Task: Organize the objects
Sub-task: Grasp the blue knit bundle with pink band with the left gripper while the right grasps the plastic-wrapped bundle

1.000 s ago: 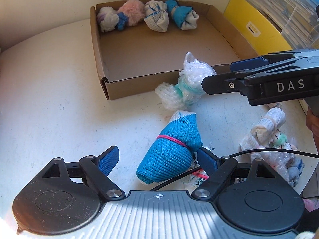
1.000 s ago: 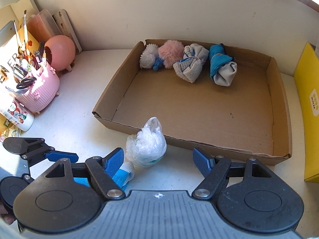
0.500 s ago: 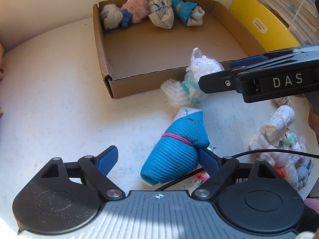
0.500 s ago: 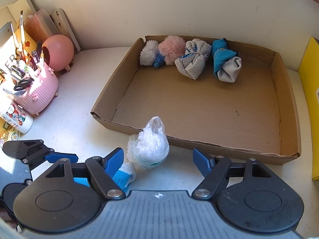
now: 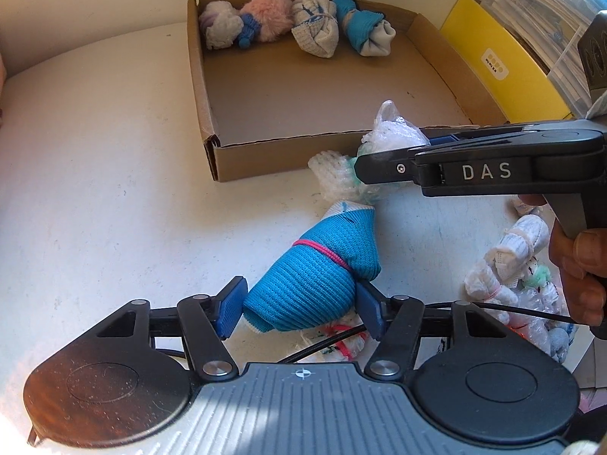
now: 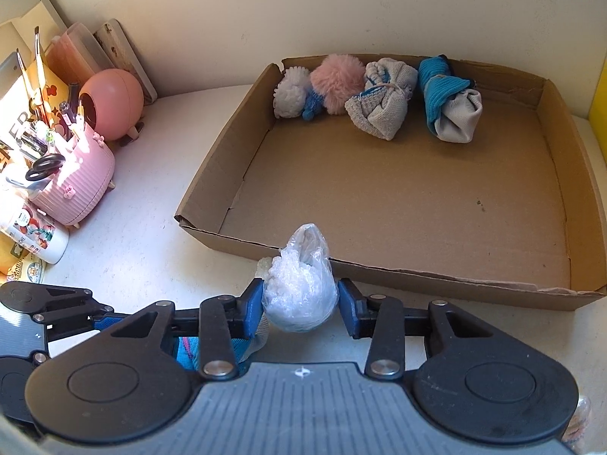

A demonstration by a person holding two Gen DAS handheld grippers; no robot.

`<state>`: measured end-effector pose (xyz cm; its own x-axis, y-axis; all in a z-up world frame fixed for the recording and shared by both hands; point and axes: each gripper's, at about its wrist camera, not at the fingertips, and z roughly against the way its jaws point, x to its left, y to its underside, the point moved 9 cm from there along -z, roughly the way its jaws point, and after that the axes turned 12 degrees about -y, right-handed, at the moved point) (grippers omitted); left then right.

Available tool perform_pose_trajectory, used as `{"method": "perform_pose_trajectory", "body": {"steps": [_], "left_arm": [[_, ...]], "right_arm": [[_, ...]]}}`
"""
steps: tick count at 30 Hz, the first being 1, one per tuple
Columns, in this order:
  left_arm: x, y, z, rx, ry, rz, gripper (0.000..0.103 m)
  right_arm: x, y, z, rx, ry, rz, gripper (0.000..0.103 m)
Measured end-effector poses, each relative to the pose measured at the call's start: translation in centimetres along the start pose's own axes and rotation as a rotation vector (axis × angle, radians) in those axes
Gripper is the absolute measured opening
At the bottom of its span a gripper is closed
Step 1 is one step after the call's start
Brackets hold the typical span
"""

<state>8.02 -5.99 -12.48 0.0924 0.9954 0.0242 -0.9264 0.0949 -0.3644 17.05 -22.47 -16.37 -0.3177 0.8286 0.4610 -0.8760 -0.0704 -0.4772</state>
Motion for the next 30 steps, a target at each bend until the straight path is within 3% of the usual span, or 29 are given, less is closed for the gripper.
{"method": "perform_pose_trajectory", "body": {"steps": [12, 22, 30], "left_arm": [[-0.7, -1.2, -0.1, -0.026, 0.006, -0.065, 0.068], [-1.4, -1.5, 0.1, -0.047, 0.017, -0.124, 0.062], [-1.2, -1.8, 1.4, -0.073, 0.01, -0.116, 0.059]], "right_arm": [[-1.4, 1.2, 2.6, -0.028, 0.004, -0.075, 0.037], [-2.6, 1.8, 2.9, -0.029, -0.013, -0.124, 0.036], [-2.2, 0.8, 5.1, -0.106, -0.04, -0.175, 0.036]]}}
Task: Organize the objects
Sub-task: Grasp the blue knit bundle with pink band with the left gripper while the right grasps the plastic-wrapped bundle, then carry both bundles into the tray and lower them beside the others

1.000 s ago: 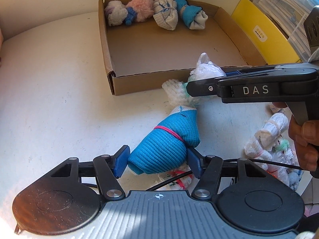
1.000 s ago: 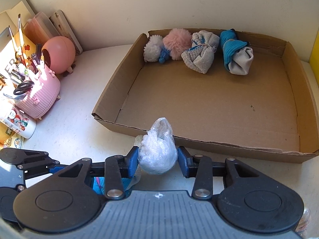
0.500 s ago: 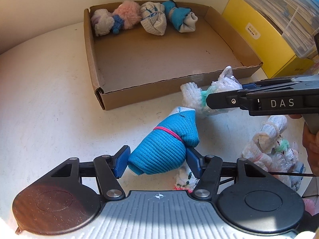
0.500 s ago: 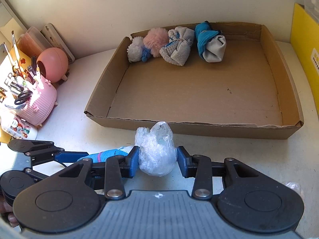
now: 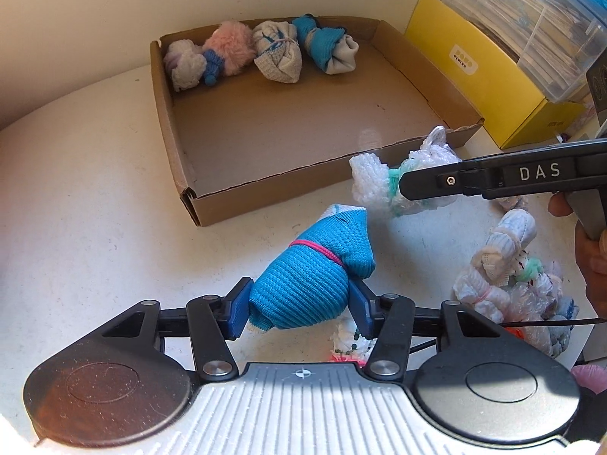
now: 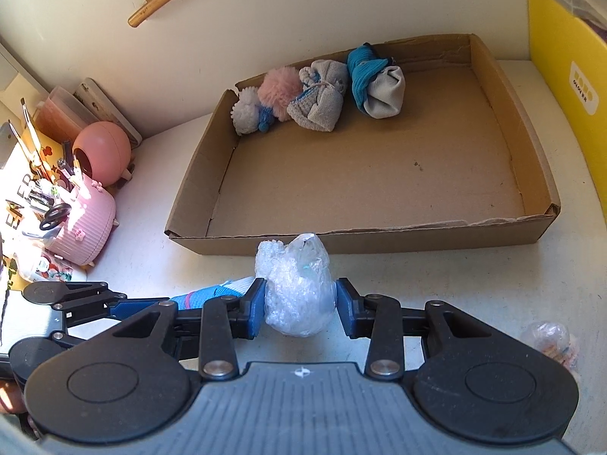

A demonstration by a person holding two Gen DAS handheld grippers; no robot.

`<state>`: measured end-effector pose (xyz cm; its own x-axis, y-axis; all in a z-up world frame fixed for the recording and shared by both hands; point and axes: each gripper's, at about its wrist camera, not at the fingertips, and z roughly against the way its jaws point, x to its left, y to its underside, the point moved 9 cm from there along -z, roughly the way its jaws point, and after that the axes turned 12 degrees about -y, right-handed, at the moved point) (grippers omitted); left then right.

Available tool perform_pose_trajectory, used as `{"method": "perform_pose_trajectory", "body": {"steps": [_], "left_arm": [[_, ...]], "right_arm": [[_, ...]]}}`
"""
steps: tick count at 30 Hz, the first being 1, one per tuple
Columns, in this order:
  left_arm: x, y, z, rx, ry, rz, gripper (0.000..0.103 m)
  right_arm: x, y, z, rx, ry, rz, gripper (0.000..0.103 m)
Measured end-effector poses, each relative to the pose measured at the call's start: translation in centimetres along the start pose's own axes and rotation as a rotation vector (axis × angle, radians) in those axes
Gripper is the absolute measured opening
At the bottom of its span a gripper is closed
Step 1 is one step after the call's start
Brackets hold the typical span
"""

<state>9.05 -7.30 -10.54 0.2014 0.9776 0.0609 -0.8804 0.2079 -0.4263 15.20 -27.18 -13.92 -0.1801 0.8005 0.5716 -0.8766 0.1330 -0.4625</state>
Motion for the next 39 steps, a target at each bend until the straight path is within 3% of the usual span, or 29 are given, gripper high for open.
{"method": "perform_pose_trajectory", "body": {"steps": [7, 13, 17, 22, 26, 35, 39], "left_arm": [[1.1, -2.7, 2.9, -0.052, -0.001, 0.044, 0.059], [0.5, -9.4, 3.6, -0.116, 0.039, 0.167, 0.059], [-1.1, -14.3, 2.6, -0.147, 0.069, 0.238, 0.059], [-3.3, -19.7, 0.2, -0.155, 0.102, 0.303, 0.059], [-4.1, -23.0, -3.2, -0.114, 0.129, 0.384, 0.059], [-5.0, -24.3, -9.4, 0.01, 0.195, 0.574, 0.059], [-5.4, -24.8, -10.3, 0.02, 0.187, 0.583, 0.06]], "right_arm": [[0.3, -4.5, 4.9, -0.187, 0.062, 0.025, 0.035], [-0.7, -9.0, 7.5, -0.335, 0.172, 0.121, 0.036], [-2.2, -11.8, 7.2, -0.371, 0.222, 0.163, 0.036], [-4.5, -14.7, 5.8, -0.387, 0.293, 0.2, 0.036], [-6.9, -16.4, 4.5, -0.371, 0.337, 0.205, 0.036], [-9.8, -17.3, 0.6, -0.286, 0.39, 0.319, 0.036], [-10.7, -17.3, -0.6, -0.261, 0.401, 0.342, 0.036]]}}
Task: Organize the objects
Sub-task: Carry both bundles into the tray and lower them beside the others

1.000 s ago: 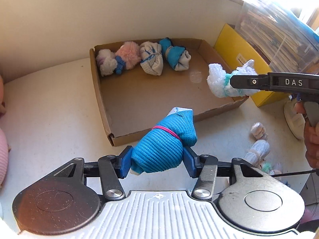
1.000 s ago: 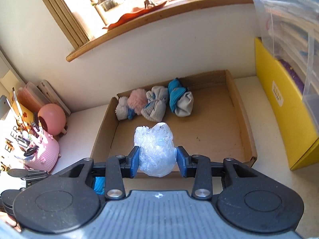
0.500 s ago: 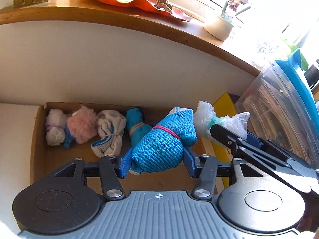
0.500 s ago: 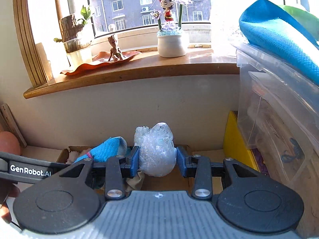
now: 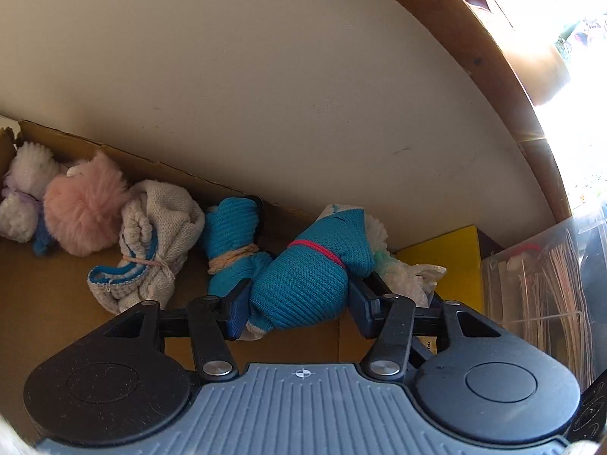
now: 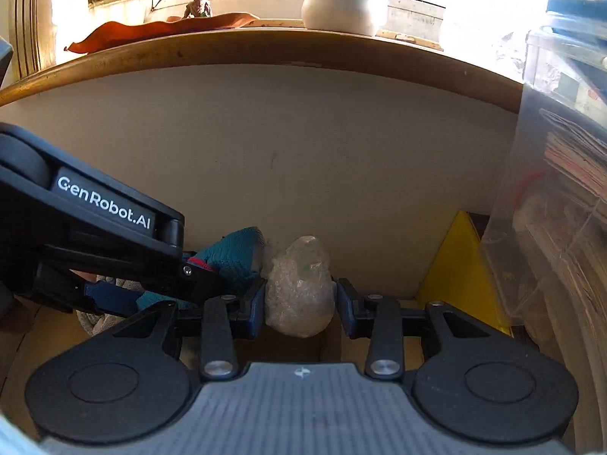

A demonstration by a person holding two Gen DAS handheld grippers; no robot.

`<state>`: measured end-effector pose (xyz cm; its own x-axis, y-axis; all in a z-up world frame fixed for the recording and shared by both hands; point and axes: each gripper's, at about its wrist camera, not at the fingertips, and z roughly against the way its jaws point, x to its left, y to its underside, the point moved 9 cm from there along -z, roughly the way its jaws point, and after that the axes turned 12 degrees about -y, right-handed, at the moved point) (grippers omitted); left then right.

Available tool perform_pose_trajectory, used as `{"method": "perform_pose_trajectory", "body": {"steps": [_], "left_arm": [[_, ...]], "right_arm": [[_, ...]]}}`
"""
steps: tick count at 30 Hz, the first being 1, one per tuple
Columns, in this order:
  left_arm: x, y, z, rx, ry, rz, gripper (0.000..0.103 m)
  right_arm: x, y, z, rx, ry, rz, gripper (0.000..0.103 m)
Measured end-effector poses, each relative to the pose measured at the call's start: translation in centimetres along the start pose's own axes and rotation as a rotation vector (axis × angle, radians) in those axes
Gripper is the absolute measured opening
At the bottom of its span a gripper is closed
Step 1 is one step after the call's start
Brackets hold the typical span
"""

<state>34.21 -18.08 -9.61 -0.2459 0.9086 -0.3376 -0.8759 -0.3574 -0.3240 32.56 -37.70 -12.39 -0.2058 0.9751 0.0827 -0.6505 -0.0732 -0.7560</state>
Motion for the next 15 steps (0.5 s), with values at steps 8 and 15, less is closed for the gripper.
{"method": "perform_pose_trajectory", "body": {"steps": [8, 15], "left_arm": [[-0.7, 0.4, -0.3, -0.037, -0.126, -0.109, 0.068], [-1.1, 1.4, -1.4, -0.017, -0.153, -0.161, 0.076]], "right_arm": [[0.7, 1.5, -1.0, 0.062, -0.046, 0.066, 0.04], [1.1, 1.8, -0.2, 0.072, -0.023, 0.111, 0.05]]}}
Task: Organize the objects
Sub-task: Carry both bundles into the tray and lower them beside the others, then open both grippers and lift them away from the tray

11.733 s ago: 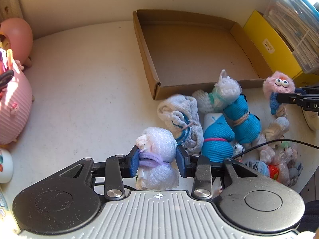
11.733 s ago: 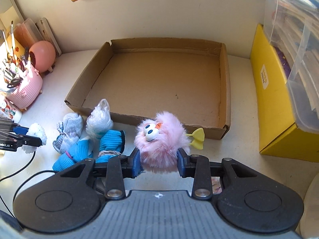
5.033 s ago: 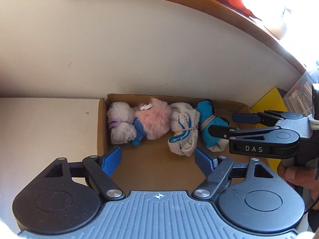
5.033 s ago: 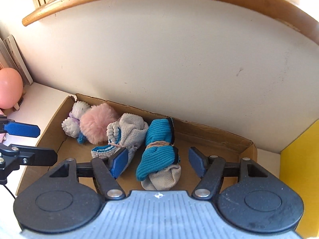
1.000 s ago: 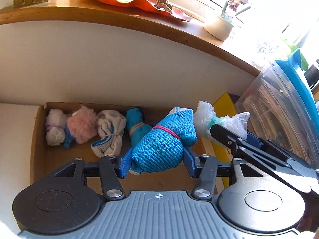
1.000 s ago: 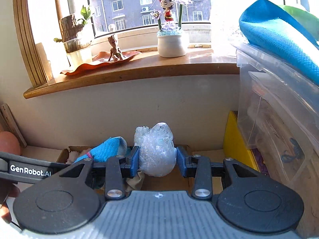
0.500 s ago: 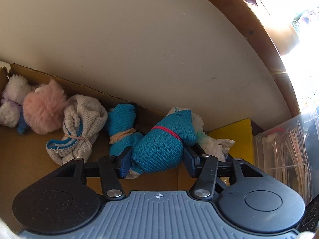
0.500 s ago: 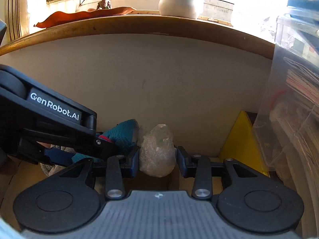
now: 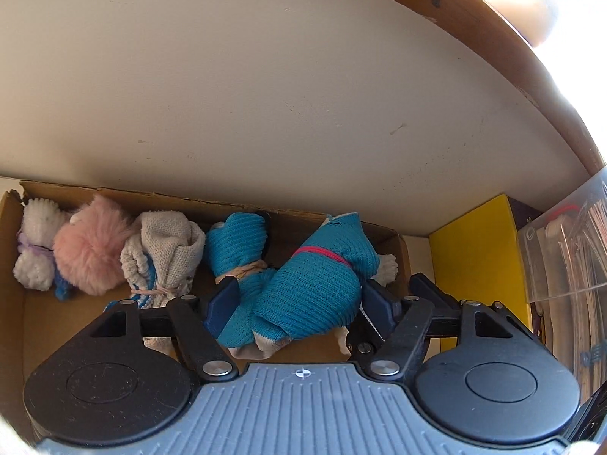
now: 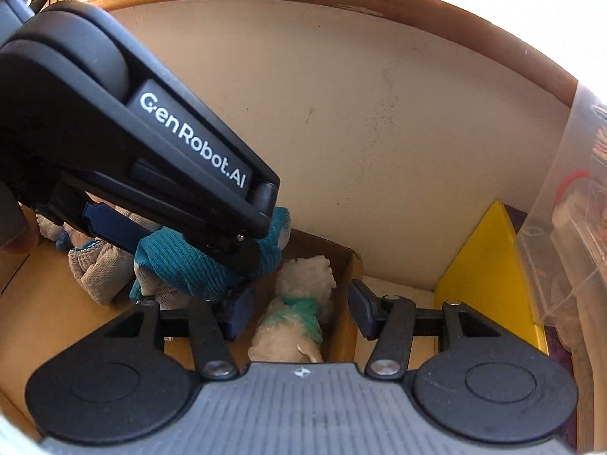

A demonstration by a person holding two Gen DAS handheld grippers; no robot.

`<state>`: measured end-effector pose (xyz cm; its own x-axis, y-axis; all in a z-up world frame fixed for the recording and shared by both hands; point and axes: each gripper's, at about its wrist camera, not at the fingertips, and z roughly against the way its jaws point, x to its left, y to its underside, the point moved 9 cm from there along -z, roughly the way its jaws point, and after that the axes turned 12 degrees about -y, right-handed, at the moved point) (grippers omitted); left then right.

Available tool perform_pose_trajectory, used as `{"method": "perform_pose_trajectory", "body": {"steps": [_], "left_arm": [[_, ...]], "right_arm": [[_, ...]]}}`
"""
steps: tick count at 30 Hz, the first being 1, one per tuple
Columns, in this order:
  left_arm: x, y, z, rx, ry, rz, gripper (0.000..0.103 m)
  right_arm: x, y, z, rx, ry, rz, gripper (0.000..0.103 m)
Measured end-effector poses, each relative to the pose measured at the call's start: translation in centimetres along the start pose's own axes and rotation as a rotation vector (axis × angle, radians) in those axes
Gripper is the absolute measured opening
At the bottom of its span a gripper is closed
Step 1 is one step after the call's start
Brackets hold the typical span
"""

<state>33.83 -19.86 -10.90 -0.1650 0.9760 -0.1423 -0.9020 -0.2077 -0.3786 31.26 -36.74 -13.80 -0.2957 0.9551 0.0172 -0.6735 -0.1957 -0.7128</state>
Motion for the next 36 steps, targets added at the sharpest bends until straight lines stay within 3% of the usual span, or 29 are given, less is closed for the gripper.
{"method": "perform_pose_trajectory", "body": {"steps": [12, 16, 21, 25, 33, 36], "left_arm": [[1.6, 1.8, 1.8, -0.012, 0.063, 0.027, 0.082], [2.6, 1.0, 2.9, -0.025, 0.059, 0.043, 0.082], [4.9, 0.9, 5.9, -0.101, 0.031, 0.005, 0.084], [6.3, 0.9, 8.1, -0.151, -0.024, -0.044, 0.085], [11.4, 6.7, 11.2, -0.184, -0.098, -0.162, 0.085], [14.1, 8.8, 15.0, -0.195, -0.125, -0.192, 0.085]], "right_arm": [[0.1, -0.3, 3.7, -0.016, 0.009, -0.027, 0.054], [0.6, -0.8, 6.3, -0.04, 0.011, -0.046, 0.055], [2.6, -1.1, 10.6, -0.079, -0.017, -0.059, 0.061], [4.4, -2.1, 11.0, -0.09, -0.051, -0.056, 0.063], [7.5, -0.4, 14.7, -0.095, -0.102, -0.08, 0.066], [8.5, 0.0, 16.7, -0.089, -0.128, -0.099, 0.068]]}}
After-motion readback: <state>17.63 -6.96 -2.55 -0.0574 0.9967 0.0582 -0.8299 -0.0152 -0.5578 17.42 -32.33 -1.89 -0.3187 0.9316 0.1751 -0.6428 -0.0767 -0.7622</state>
